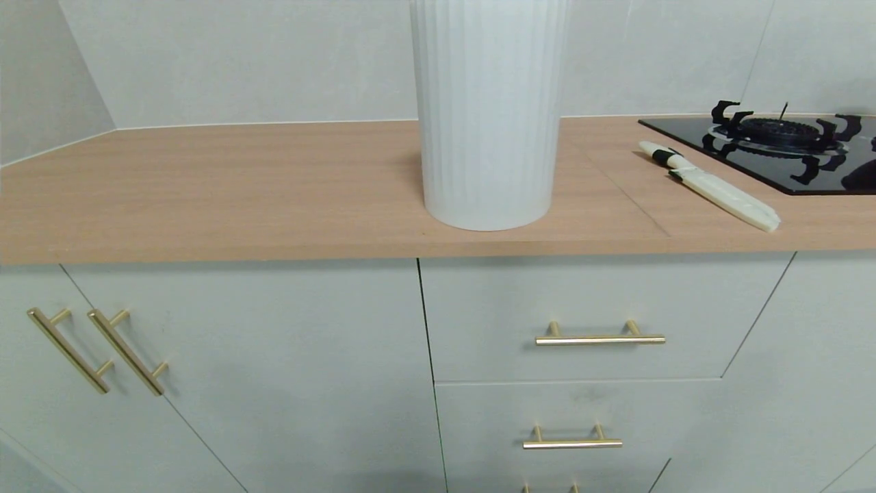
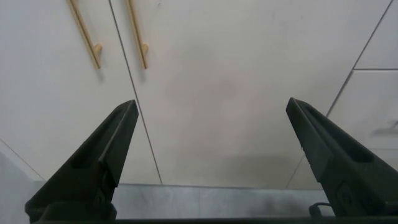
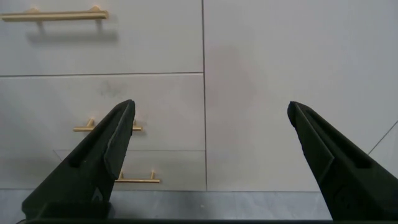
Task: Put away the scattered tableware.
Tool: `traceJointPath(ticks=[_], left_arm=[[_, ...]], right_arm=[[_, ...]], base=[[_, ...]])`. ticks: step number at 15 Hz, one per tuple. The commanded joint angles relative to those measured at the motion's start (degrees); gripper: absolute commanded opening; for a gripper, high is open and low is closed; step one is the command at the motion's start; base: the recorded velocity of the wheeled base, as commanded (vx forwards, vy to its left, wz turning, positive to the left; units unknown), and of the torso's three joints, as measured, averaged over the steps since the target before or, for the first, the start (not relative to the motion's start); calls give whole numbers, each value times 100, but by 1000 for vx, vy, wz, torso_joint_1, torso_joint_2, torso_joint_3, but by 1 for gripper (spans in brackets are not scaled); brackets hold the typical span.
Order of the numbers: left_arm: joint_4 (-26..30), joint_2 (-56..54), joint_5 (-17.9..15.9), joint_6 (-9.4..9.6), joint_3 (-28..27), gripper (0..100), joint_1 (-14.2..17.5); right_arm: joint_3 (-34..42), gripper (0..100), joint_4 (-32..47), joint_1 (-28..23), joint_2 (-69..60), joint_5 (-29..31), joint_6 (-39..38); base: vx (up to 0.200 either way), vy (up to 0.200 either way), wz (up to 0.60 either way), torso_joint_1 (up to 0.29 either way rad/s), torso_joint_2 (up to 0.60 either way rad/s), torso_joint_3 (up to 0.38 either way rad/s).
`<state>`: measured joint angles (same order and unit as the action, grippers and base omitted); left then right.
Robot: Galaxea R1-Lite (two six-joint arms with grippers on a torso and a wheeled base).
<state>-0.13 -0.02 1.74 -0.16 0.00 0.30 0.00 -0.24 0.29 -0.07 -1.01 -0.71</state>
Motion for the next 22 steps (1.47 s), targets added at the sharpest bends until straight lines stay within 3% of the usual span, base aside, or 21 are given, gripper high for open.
traceJointPath(ticks=[1, 9, 22], left_arm=[[-4, 2, 1, -2, 0, 100, 5], [-4, 2, 1, -2, 0, 100, 5], [-4, 2, 1, -2, 0, 100, 5]], right_arm=[[0, 100, -2, -3, 7, -4, 0], [0, 100, -2, 6, 7, -4, 0], [0, 100, -2, 6, 7, -4, 0]], base=[[0, 0, 0, 0, 0, 0], [0, 0, 0, 5, -36, -27], [0, 0, 0, 146, -437, -295]])
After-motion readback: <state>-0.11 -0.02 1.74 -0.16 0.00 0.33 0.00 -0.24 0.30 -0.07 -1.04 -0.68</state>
